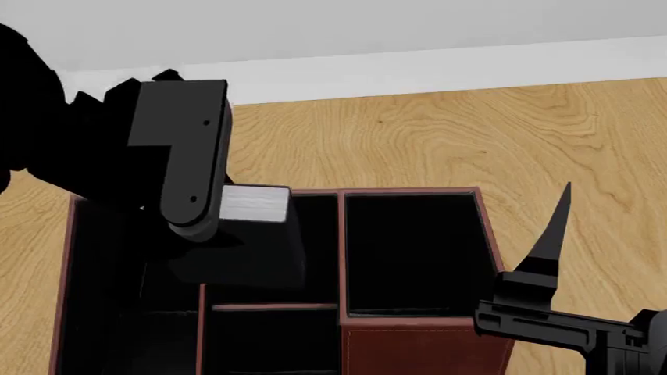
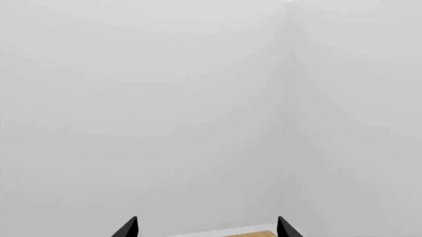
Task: Pick up the book and place it in the back compartment of the caddy.
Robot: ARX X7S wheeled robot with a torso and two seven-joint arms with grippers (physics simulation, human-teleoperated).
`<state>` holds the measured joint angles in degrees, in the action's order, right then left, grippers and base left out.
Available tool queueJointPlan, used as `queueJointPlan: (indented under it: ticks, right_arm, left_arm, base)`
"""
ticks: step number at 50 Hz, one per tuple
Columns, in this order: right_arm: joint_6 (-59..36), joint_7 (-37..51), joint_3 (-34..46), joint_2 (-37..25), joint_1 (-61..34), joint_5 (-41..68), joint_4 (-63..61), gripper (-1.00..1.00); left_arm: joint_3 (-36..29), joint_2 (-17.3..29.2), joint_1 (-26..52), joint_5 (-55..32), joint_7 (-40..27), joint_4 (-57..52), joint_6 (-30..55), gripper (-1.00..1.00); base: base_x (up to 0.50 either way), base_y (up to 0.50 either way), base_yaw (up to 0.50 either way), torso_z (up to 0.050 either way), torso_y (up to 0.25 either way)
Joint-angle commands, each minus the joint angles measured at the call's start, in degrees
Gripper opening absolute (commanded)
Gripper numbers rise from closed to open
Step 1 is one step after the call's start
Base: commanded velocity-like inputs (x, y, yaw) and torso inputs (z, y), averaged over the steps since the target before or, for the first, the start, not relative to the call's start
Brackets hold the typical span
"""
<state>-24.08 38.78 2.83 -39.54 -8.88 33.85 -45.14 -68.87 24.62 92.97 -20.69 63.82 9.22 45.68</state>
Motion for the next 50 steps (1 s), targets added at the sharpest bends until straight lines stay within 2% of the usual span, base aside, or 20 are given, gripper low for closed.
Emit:
queueJointPlan:
  ticks: [1, 18, 37, 50]
  right_arm:
    - [0.20, 0.04, -0.31, 0.02, 0.01, 0.65, -0.05, 1.00]
    - [1.22, -0.66, -0.20, 0.25, 0.11, 0.67, 0.97, 1.00]
    - [1.58, -0.74, -0.55, 0.06, 0.29, 1.28, 0.70, 1.00]
    - [1.31, -0.61, -0.21, 0.02, -0.13, 1.42, 0.59, 1.00]
  left_arm:
    - [0.74, -0.96, -0.74, -0.31, -2.54, 0.56, 0.82, -1.00]
    - [2.21, -2.88, -1.28, -0.81, -4.67, 3.01, 1.08, -1.00]
    - [0.20, -0.93, -3.66, -1.48, -5.69, -2.90, 4.51, -1.00]
    - [0.95, -1.19, -4.14, -2.30, -6.41, -3.58, 4.96, -1.00]
  base:
    - [0.00, 0.00, 0.00, 0.000, 0.000]
    - [0.00, 0.00, 0.00, 0.000, 0.001]
    - [0.00, 0.00, 0.00, 0.001, 0.001]
    - [0.00, 0.00, 0.00, 0.000, 0.002]
